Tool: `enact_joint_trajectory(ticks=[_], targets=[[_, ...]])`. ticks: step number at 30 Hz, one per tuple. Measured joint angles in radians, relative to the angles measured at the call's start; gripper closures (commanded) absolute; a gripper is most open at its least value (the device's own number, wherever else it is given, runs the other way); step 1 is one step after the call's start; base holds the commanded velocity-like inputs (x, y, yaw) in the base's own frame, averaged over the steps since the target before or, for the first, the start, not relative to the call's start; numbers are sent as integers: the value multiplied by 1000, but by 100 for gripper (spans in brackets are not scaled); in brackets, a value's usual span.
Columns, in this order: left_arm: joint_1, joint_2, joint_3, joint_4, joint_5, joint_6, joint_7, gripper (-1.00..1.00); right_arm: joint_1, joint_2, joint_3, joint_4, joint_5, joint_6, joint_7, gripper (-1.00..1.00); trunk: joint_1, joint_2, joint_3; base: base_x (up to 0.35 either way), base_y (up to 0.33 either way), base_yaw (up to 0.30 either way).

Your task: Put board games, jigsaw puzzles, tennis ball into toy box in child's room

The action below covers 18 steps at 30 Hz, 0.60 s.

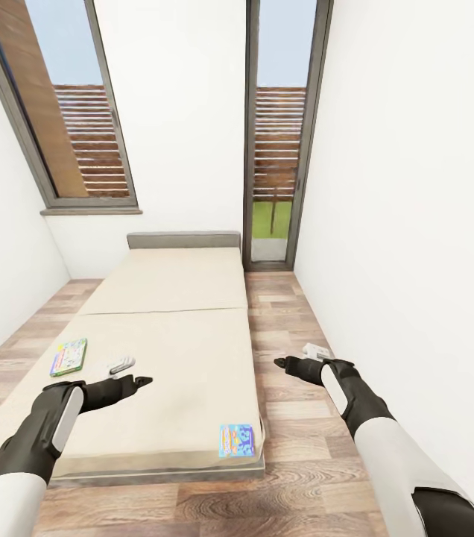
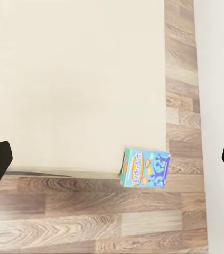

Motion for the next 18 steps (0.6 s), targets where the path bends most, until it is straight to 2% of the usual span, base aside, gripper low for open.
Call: enact_joint_trajectory(ticks=[18], targets=[[0,0,-3,-19,3,0,5,-100,0,-1,-2,1,0,2,0,-100,69,-126,-57,-11,0,0]])
